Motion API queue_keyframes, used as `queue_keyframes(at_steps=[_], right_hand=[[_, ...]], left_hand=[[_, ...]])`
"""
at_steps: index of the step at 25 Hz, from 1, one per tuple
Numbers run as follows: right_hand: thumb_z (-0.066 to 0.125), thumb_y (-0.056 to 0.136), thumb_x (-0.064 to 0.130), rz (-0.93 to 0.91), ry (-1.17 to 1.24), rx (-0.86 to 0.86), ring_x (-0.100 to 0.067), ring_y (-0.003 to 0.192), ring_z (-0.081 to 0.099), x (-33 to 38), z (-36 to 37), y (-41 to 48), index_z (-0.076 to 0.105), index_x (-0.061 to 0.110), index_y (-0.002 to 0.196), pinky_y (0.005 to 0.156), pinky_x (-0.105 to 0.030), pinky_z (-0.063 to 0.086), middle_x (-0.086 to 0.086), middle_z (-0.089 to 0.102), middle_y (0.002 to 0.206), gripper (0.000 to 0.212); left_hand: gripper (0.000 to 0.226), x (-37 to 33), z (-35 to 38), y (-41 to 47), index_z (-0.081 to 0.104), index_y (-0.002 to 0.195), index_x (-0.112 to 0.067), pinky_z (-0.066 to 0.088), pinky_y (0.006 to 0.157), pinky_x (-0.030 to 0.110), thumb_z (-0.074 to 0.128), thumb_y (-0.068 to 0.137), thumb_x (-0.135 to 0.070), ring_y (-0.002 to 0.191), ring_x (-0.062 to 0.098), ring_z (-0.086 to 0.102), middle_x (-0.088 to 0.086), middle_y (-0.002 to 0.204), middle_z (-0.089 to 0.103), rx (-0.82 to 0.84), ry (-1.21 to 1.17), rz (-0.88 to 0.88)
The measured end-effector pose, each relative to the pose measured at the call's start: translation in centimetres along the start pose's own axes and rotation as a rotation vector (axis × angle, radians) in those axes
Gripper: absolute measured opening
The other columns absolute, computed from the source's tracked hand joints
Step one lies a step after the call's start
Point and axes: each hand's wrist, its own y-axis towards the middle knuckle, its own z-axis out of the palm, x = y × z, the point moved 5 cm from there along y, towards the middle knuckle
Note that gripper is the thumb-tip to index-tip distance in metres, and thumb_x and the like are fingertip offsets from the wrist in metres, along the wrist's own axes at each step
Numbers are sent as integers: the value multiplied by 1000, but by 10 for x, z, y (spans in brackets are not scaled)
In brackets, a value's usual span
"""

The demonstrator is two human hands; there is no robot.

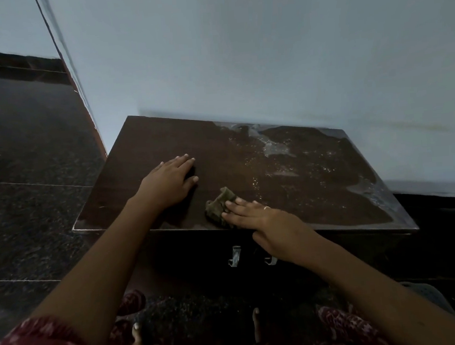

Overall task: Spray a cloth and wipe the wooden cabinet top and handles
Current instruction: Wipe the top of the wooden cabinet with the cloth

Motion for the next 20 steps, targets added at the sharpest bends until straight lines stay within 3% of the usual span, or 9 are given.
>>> queue_keyframes(at_steps=[7, 13, 20], right_hand=[[41, 89, -2, 126, -34, -52, -12, 147, 11, -40, -21, 54, 26, 23, 146, 118, -25, 8, 3, 16, 158, 64], [38, 91, 0, 281, -112, -62, -23, 146, 16, -99, -37, 159, 24, 24, 146, 119, -44, 20, -1, 16, 159, 62], [37, 94, 3, 428, -136, -124, -30, 138, 33, -125, -62, 209, 30, 20, 145, 112, -42, 30, -5, 26, 156, 55]], left_hand=[[56, -8, 0, 12, 23, 148, -21, 21, 117, 36, 36, 97, -40, 146, 17, 19, -1, 159, 19, -28, 39, -14], [57, -8, -2, 18, 23, 148, -23, 23, 116, 35, 38, 96, -41, 146, 15, 17, -3, 158, 19, -15, 35, -23], [59, -7, 0, 19, 18, 148, -25, 22, 117, 36, 36, 95, -43, 146, 16, 14, -4, 159, 14, 28, 30, -33]])
